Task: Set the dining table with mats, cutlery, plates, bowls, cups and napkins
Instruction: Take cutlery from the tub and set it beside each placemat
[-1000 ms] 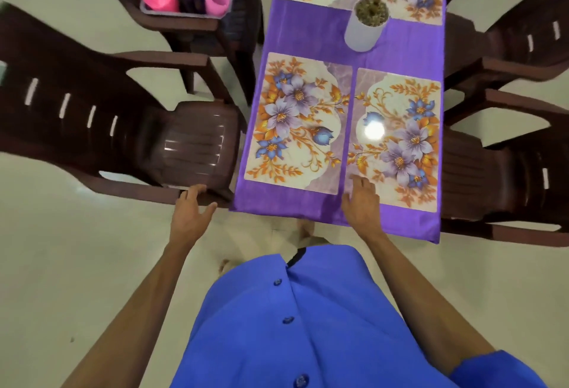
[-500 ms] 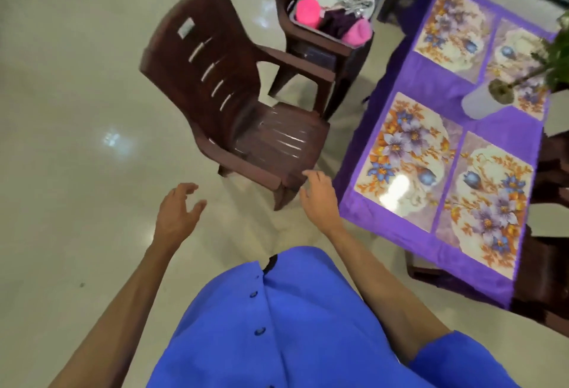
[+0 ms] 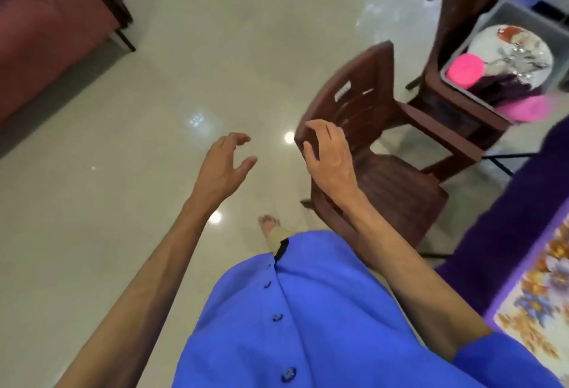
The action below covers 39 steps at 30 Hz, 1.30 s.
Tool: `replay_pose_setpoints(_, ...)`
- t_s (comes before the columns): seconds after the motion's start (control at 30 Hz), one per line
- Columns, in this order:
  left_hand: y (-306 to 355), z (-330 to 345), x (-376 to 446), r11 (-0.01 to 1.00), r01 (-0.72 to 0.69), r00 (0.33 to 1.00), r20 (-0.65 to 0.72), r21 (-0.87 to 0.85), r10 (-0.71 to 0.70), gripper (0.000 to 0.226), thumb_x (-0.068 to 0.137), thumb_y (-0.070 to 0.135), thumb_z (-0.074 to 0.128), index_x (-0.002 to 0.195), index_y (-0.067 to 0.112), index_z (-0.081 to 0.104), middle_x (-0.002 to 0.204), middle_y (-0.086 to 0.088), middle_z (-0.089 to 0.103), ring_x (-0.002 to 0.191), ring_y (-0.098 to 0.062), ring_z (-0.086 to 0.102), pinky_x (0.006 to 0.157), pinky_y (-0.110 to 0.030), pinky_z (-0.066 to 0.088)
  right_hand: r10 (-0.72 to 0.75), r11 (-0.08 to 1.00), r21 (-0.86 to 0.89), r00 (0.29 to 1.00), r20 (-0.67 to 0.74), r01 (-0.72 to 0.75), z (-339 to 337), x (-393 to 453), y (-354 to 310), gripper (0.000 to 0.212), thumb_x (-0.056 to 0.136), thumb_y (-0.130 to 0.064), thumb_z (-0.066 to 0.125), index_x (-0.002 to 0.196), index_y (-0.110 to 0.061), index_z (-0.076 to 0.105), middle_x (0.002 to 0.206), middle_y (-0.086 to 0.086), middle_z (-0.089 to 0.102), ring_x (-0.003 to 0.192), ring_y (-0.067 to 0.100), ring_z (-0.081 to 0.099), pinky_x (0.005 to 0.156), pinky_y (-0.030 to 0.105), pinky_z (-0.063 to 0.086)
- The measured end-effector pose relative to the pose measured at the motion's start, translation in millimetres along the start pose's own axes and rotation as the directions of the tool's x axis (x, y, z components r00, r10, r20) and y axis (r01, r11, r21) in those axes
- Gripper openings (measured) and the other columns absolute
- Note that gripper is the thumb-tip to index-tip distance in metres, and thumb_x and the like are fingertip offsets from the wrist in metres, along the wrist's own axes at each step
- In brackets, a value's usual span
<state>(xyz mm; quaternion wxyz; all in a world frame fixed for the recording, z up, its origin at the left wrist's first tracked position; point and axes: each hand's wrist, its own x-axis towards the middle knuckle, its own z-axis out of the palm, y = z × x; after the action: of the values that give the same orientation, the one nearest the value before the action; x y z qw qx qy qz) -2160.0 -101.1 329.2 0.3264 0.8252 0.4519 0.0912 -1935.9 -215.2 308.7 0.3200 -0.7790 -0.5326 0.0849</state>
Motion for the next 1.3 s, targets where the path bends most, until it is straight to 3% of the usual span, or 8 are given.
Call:
replay_pose_setpoints(0.23, -30, -83, 166, 1.000, 0.002, 1.000, 0.007, 0.031, -0.003, 0.036, 0.097, 0.041, 0.068, 0.128, 0.024, 0.064, 0.126, 0.006, 0.067, 0.114, -0.013, 0.060, 0.095, -0.023, 0.040, -0.014, 1.000, -0.014, 1.000, -0.008, 0.014, 47, 186, -11, 0.037, 0.092, -0.014, 0.062, 0.129, -0.009, 0.063, 0.127, 0.008, 0.064, 0.114, 0.029, 0.058, 0.096, 0.042, 0.049)
replay_pose_setpoints(0.43, -38, -90, 355, 0.994, -0.109, 0.976, 0.190, 0.023, 0.103, 0.036, 0.097, 0.036, 0.070, 0.129, 0.020, 0.064, 0.127, 0.002, 0.067, 0.113, -0.015, 0.061, 0.095, -0.025, 0.041, 0.222, 0.973, -0.056, 0.975, -0.020, -0.223, 77, 308, 40, 0.039, 0.093, -0.019, 0.059, 0.132, -0.010, 0.061, 0.128, 0.008, 0.062, 0.116, 0.029, 0.058, 0.096, 0.044, 0.051)
replay_pose_setpoints(0.57, -7, -81, 487, 0.969, -0.248, 0.909, 0.340, -0.019, 0.239, 0.036, 0.095, 0.034, 0.074, 0.126, 0.017, 0.066, 0.120, 0.007, 0.067, 0.109, -0.016, 0.063, 0.093, -0.027, 0.043, 0.391, 0.915, -0.069, 0.915, -0.105, -0.399, 66, 372, 68, 0.040, 0.094, -0.021, 0.059, 0.133, -0.012, 0.060, 0.129, 0.007, 0.062, 0.120, 0.027, 0.057, 0.100, 0.043, 0.050)
replay_pose_setpoints(0.73, 110, -55, 616, 0.857, -0.496, 0.691, 0.533, -0.141, 0.488, 0.036, 0.097, 0.032, 0.072, 0.127, 0.015, 0.066, 0.125, 0.002, 0.068, 0.112, -0.016, 0.062, 0.093, -0.022, 0.041, 0.641, 0.740, 0.012, 0.699, -0.317, -0.673, 19, 422, 103, 0.036, 0.094, -0.019, 0.061, 0.129, -0.012, 0.062, 0.125, 0.006, 0.064, 0.117, 0.026, 0.058, 0.103, 0.034, 0.044)
replay_pose_setpoints(0.93, 248, -4, 726, 0.714, -0.619, 0.450, 0.597, -0.327, 0.664, 0.035, 0.096, 0.038, 0.071, 0.128, 0.024, 0.065, 0.128, 0.010, 0.066, 0.115, -0.007, 0.060, 0.096, -0.024, 0.046, 0.747, 0.560, 0.139, 0.426, -0.511, -0.816, -34, 460, 161, 0.031, 0.098, -0.020, 0.063, 0.127, -0.011, 0.064, 0.126, 0.005, 0.065, 0.116, 0.026, 0.058, 0.096, 0.022, 0.037)
replay_pose_setpoints(1.07, 331, 37, 793, 0.630, -0.686, 0.349, 0.597, -0.362, 0.723, 0.035, 0.096, 0.038, 0.071, 0.128, 0.024, 0.065, 0.128, 0.011, 0.066, 0.114, -0.005, 0.060, 0.088, -0.007, 0.039, 0.766, 0.501, 0.225, 0.308, -0.564, -0.836, -65, 501, 225, 0.030, 0.099, -0.021, 0.063, 0.127, -0.012, 0.064, 0.125, 0.003, 0.067, 0.116, 0.024, 0.060, 0.101, 0.032, 0.045)
replay_pose_setpoints(1.17, 389, 61, 844, 0.589, -0.713, 0.290, 0.604, -0.381, 0.742, 0.035, 0.097, 0.042, 0.069, 0.128, 0.026, 0.064, 0.127, 0.012, 0.066, 0.113, -0.003, 0.060, 0.087, -0.007, 0.040, 0.767, 0.493, 0.324, 0.228, -0.600, -0.808, -96, 543, 270, 0.030, 0.096, -0.021, 0.062, 0.125, -0.016, 0.064, 0.122, 0.000, 0.068, 0.114, 0.021, 0.064, 0.098, 0.046, 0.053)
replay_pose_setpoints(1.3, 460, 92, 914, 0.548, -0.731, 0.215, 0.625, -0.407, 0.751, 0.034, 0.098, 0.044, 0.069, 0.127, 0.026, 0.064, 0.125, 0.014, 0.067, 0.112, -0.002, 0.062, 0.088, -0.008, 0.042, 0.809, 0.426, 0.473, 0.091, -0.580, -0.771, -143, 596, 325, 0.029, 0.098, -0.019, 0.064, 0.126, -0.014, 0.066, 0.120, -0.002, 0.070, 0.112, 0.011, 0.065, 0.098, 0.029, 0.053)
